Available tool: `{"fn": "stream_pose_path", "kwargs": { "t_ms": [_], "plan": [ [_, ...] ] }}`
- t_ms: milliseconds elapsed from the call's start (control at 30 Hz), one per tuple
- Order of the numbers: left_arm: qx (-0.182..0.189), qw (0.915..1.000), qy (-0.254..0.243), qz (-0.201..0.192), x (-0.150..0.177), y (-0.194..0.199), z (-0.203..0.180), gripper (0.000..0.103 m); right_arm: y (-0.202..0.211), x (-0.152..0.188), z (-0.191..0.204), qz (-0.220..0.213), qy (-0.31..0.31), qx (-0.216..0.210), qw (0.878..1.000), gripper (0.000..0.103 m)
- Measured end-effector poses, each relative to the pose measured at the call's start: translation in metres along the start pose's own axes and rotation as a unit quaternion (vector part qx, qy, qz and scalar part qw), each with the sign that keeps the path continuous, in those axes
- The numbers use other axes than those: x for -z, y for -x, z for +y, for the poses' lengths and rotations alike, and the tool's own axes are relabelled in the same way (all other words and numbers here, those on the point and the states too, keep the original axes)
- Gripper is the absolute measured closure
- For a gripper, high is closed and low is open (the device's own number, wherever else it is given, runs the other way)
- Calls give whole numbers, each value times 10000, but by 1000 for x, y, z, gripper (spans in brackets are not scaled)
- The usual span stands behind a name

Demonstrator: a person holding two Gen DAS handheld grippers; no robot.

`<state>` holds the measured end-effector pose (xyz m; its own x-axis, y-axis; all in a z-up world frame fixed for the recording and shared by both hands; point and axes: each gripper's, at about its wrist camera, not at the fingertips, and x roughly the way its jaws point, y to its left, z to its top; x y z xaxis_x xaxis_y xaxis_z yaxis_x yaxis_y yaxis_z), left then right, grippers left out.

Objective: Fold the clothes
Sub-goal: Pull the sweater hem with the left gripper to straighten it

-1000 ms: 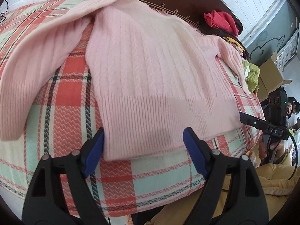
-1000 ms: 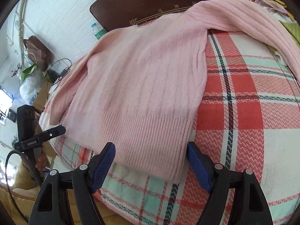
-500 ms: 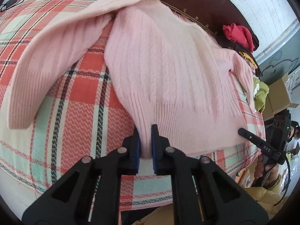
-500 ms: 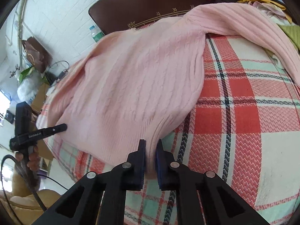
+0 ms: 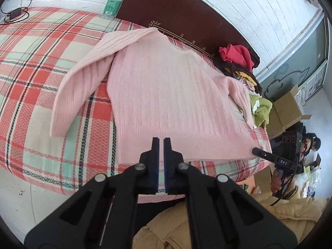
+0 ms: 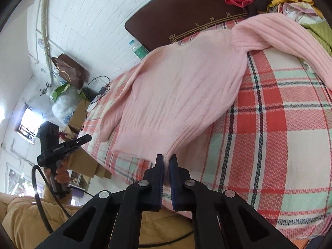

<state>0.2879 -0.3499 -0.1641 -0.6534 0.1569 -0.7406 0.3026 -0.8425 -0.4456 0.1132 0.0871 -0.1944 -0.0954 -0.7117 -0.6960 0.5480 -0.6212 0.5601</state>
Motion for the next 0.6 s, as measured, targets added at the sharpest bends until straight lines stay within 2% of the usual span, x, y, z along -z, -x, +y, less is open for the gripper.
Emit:
{"fn": "stream_pose_path", "kwargs": {
  "t_ms": [33, 67, 133, 167, 200, 233, 333, 400, 467, 500, 533, 567, 600],
  "plan": [
    [-133, 9999, 13, 44, 1, -4, 3, 87, -3, 1, -6, 71, -99, 33, 9999, 96],
    [-137, 9998, 81, 119, 2, -10, 8, 58, -7, 1, -13, 146, -222, 47, 9996, 93],
    [-185, 9993, 297, 104, 4, -20, 18, 32, -11, 3, -27, 84, -548, 65, 9984, 70],
    [-279, 9991, 328, 53, 5, -24, 21, 31, -12, 4, -32, 71, -647, 59, 9979, 47],
    [-344, 9991, 256, 24, 6, -28, 21, 29, -14, 5, -34, 42, -706, 118, 9974, 31],
    [-389, 9991, 189, 24, 6, -34, 21, 28, -15, 6, -37, 5, -758, 197, 9969, 27],
    [-473, 9988, 75, 106, 4, -55, 17, 28, -28, 3, -33, 14, -563, 392, 9976, 27],
    [-573, 9981, -48, 219, 4, -72, 10, 28, -42, 0, -22, 40, -186, 618, 9979, 27],
    [-554, 9982, -106, 216, 3, -71, 4, 28, -56, -3, -11, 19, 107, 692, 9975, 27],
    [-530, 9983, -128, 200, 2, -69, 2, 28, -61, -5, -6, 10, 253, 747, 9969, 30],
    [-506, 9984, -149, 184, 1, -67, -1, 34, -65, -7, -5, 43, 304, 765, 9966, 36],
    [-482, 9985, -171, 168, 0, -65, -3, 68, -69, -9, -4, 89, 326, 771, 9965, 71],
    [-458, 9986, -193, 152, 0, -63, -6, 87, -72, -11, -5, 196, 267, 608, 9976, 93]
  ]
}}
